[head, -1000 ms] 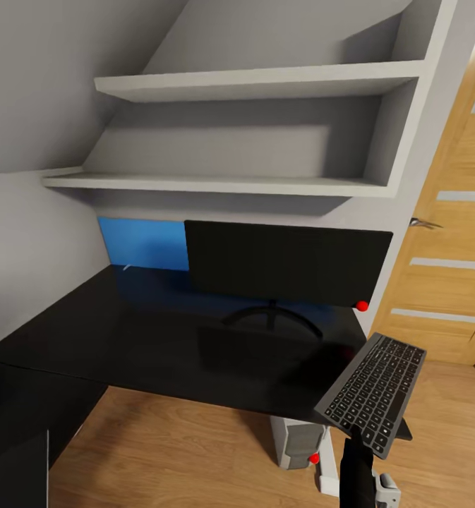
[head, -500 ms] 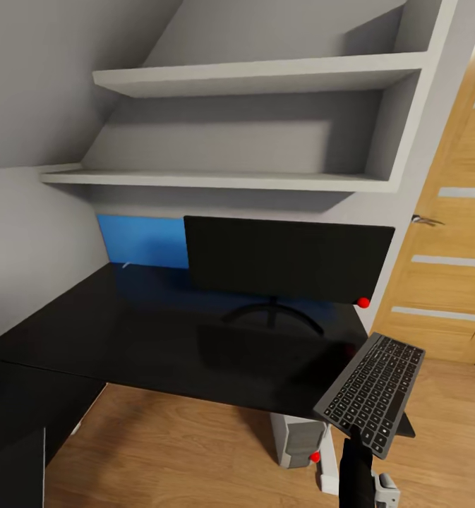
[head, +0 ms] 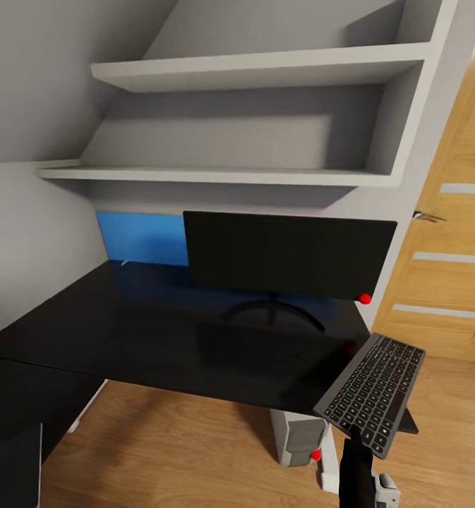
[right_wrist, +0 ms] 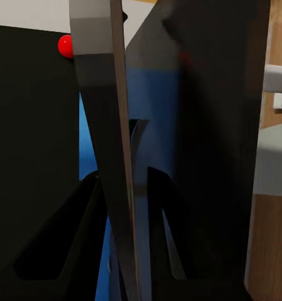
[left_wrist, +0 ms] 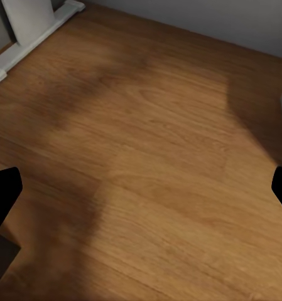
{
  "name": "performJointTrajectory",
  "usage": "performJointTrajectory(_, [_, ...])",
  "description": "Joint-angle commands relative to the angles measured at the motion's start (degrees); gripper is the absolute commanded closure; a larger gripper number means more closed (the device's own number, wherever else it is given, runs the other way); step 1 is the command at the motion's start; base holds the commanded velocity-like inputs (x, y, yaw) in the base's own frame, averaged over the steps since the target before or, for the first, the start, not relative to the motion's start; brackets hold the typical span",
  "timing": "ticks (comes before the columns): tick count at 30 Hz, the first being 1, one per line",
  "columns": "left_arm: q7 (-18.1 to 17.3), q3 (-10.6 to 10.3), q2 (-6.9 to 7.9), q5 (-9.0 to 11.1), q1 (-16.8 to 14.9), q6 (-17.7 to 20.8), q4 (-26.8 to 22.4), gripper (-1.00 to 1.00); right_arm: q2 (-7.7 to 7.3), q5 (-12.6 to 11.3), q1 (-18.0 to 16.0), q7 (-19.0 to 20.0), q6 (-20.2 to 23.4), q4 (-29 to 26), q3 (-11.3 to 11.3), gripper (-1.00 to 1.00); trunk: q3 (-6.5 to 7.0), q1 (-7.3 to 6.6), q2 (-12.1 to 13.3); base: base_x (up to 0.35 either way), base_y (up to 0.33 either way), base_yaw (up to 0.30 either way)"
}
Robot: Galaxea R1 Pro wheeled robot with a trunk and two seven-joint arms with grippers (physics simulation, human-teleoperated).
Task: In the bedroom, organize the workspace by keeping the computer under the desk, ensuring the monitor is on the desk, placing the keyboard on the desk next to the monitor, placing the mouse on the desk next to the keyboard, moving the folder from the swivel chair onto the desk next to the mouse, stacking the notebook on top of the folder with the pen on top of the notebook, and positioning the swivel chair next to the desk.
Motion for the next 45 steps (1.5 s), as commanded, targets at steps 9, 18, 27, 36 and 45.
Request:
performJointTrajectory(9, [-0.09,0.08,-0.04,0.06,0.02,-0.05,-0.08,-1.00,-0.01,-0.46,0.00,0.54,-0.16,-0.04,-0.04,1.00,-1.48,1.77,-3.25,0.000,0.000,0.000])
performJointTrajectory(18, [-0.17,-0.05,0.11,-0.09,0.02,-0.05,0.01,-1.00,-0.01,-0.42,0.00,0.47,-0.16,-0.04,-0.09,1.00,-1.48,1.77,-3.25,0.000,0.000,0.000])
performJointTrajectory(27, [-0.27,-0.09,0.21,-0.18,0.02,-0.05,0.07,-1.00,-0.01,-0.39,0.00,0.37,-0.24,-0.04,-0.10,1.00,-1.48,1.77,-3.25,0.093,0.008,0.000])
performJointTrajectory(36, [-0.27,-0.09,0.23,-0.20,0.02,-0.05,0.10,-1.00,-0.10,-0.34,0.00,0.37,-0.16,-0.04,-0.10,1.00,-1.48,1.77,-3.25,0.012,0.001,0.000])
performJointTrajectory(45, [-0.27,-0.09,0.23,-0.20,0.02,-0.05,0.10,-1.00,-0.10,-0.34,0.00,0.34,-0.16,-0.04,-0.10,1.00,-1.48,1.77,-3.25,0.000,0.000,0.000])
